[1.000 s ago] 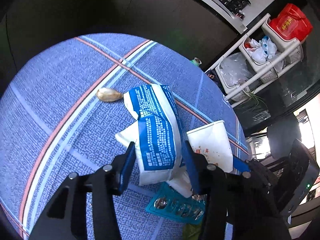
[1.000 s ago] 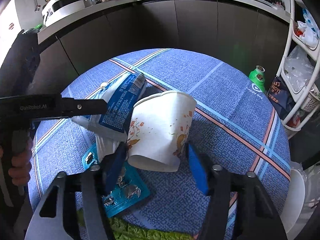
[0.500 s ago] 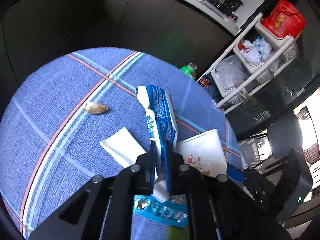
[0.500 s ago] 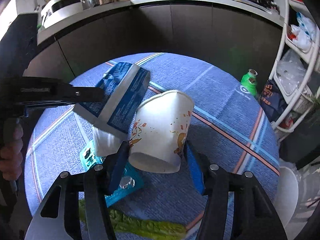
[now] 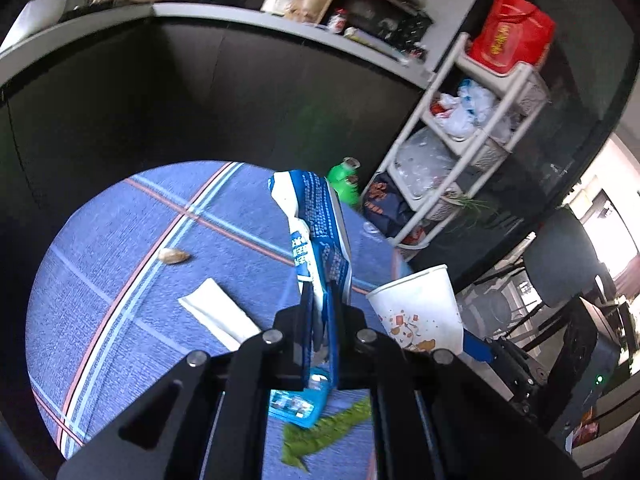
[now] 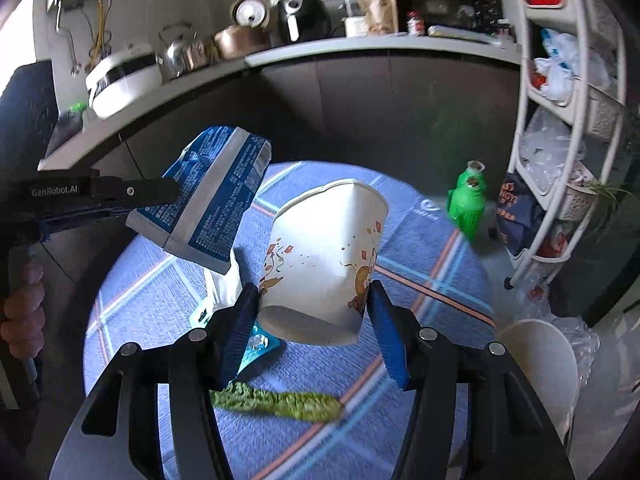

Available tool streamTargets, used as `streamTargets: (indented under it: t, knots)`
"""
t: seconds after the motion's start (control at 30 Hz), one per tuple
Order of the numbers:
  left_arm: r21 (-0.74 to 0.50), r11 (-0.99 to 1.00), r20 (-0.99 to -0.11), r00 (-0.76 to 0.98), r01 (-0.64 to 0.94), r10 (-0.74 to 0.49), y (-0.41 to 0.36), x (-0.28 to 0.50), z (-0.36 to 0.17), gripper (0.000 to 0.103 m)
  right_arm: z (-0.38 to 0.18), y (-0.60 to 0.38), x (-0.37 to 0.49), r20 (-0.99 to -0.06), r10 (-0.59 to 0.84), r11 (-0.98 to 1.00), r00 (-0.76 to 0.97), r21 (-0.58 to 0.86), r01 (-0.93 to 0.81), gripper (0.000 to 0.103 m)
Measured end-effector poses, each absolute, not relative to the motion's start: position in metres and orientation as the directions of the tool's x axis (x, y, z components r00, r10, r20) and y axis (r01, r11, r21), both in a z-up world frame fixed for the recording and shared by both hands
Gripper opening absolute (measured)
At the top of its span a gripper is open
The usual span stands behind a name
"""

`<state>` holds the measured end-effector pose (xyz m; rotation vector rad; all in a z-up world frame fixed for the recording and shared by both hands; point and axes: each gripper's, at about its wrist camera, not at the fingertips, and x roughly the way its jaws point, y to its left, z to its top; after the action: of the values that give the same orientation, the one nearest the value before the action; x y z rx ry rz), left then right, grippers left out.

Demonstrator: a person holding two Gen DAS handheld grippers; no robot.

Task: Collect trash
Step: 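Carry the printed bag and paper cup over to the white bucket with both grippers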

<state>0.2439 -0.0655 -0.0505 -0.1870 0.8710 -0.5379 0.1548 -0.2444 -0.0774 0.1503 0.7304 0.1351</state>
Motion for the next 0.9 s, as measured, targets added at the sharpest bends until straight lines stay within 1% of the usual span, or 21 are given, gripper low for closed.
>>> streamTargets:
  t: [0.23,0.43,0.63,0.9]
  knots:
    - [-0.347,0.811,-0.639,0.514,0.47,-0.571,-0.102,0.202,-0.018,0.007,-0.062,-0.283,0.109,-0.615,0.133,0.975,0.777,0.222,0.009,0.053]
    - [-0.326,0.763,-0.629,0.475,0.558,-0.616,-0.145,0.178,-0.003,0.007,-0.066,-0.316,0.079,-0.609,0.08,0.968,0.789,0.237,0.085,0.053]
    - [-0.31,0.718,-0.644,0.418,0.623,-0.641,-0.191,0.162,-0.008,0.007,-0.08,-0.356,0.055,-0.616,0.023,0.948,0.788,0.264,0.179,0.053]
    - [-0.303,0.664,-0.683,0.33,0.683,-0.652,-0.255,0.154,-0.027,0.007,-0.104,-0.402,0.032,-0.64,-0.037,0.911,0.768,0.294,0.288,0.053]
